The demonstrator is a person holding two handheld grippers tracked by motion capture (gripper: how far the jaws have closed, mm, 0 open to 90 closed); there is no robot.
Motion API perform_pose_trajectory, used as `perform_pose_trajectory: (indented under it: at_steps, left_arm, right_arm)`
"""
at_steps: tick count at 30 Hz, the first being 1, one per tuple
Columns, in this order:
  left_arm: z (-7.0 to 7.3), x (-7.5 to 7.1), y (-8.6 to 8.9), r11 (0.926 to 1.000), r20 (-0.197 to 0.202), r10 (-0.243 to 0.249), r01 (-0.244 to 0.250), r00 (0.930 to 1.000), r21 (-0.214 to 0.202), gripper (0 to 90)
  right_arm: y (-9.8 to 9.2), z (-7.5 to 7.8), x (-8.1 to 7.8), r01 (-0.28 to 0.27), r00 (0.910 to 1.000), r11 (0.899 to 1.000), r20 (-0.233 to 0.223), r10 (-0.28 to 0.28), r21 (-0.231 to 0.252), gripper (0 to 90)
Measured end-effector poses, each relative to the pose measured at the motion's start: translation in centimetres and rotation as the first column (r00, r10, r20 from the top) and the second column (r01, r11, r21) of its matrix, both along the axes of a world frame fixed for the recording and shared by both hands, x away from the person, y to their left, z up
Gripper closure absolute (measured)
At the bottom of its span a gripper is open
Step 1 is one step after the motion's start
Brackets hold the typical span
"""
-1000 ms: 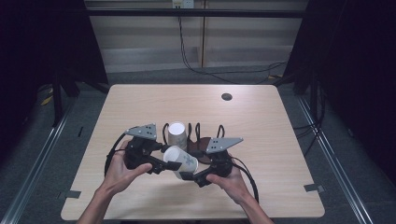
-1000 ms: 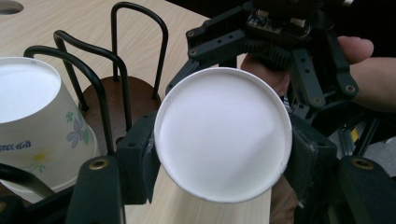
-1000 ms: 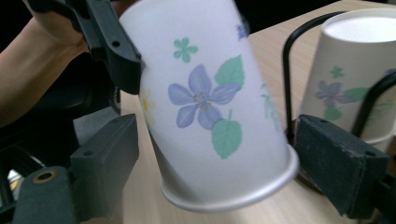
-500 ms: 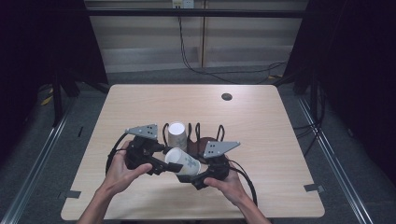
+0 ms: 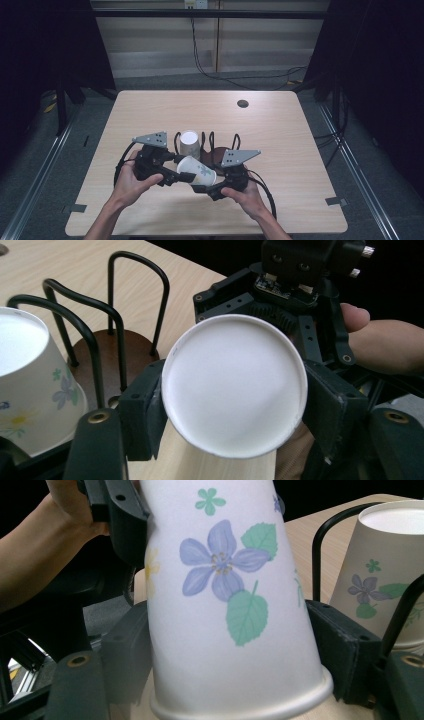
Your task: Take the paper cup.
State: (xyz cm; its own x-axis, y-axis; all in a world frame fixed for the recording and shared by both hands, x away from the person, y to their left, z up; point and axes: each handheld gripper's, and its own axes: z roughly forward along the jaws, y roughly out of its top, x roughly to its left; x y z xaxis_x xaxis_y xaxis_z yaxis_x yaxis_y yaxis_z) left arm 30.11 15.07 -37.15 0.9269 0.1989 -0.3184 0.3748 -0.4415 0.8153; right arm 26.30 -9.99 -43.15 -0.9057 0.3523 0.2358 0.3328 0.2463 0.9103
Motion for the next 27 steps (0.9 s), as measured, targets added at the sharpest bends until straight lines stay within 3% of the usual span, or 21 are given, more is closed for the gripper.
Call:
perform_pose_trajectory:
  at_steps: [10,17,27]
  left_arm:
    - [-0.3,0.0,0.1,0.9997,0.013,0.021,-0.022,0.9997,0.01,22.1]
    - [-0.2,-0.1,0.3,0.9985,0.03,0.052,-0.053,0.9982,0.014,25.0]
    - [-0.5,0.0,0.6,0.9943,0.055,0.102,-0.103,0.9933,0.027,20.4]
  right_arm:
    - [0.0,-0.1,0.0,-0.004,0.9999,1.0,-0.012,0.004,-0.016,25.9]
    - [-0.7,-0.1,0.2,0.013,0.9995,0.999,-0.029,-0.014,-0.035,26.6]
    - [-1.3,-0.2,0.6,0.025,0.9979,0.996,-0.058,-0.03,-0.083,27.2]
